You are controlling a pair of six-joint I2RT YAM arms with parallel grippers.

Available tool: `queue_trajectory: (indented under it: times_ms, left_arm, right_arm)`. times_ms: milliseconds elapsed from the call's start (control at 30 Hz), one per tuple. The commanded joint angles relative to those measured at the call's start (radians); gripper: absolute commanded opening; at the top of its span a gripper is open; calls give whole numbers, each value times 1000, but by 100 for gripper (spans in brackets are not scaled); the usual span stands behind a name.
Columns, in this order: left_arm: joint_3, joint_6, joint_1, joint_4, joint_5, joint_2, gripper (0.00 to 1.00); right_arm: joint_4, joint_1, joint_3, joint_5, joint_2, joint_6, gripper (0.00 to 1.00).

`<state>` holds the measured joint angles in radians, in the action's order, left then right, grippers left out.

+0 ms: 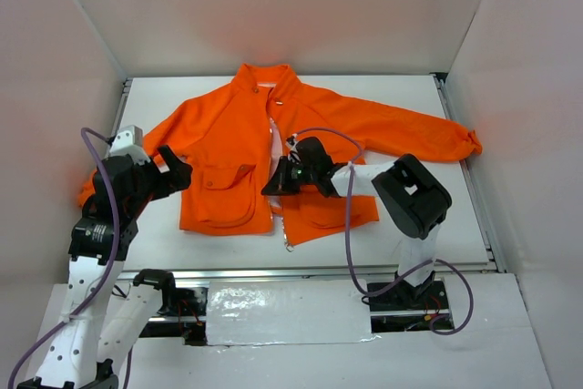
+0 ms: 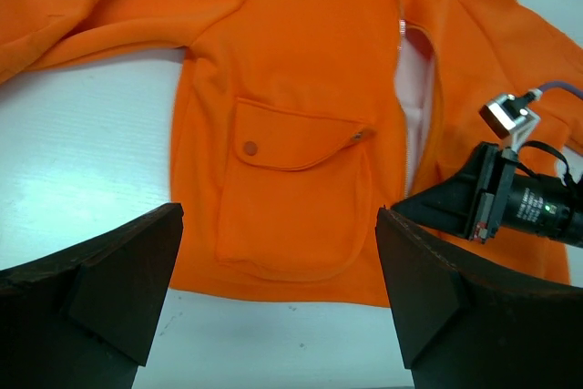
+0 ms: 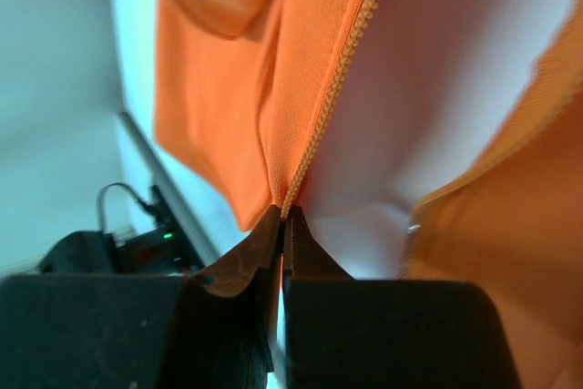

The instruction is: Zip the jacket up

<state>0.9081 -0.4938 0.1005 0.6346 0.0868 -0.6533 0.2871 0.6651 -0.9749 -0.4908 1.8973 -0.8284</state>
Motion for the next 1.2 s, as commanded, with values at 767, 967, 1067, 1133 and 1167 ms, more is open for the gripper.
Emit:
queue_trajectory:
  times_ms: [767, 967, 1067, 1133, 1167]
  left_arm:
    - [-390, -465, 538, -481, -170, -185, 82]
    - [-472, -499, 541, -625, -171, -270, 78]
    - [-480, -502, 548, -627, -174, -302, 75]
    - [-489, -506, 554, -633, -177, -309, 75]
    - [-494, -509, 556, -662, -180, -309, 75]
  right_arm:
    - [199, 31, 116, -51, -224, -149, 0]
    - [345, 39, 215, -34, -162, -178, 0]
    - [425, 42, 242, -43, -123, -202, 0]
    - [445, 50, 246, -34, -110, -209, 0]
    - [449, 51, 249, -31, -103, -209, 0]
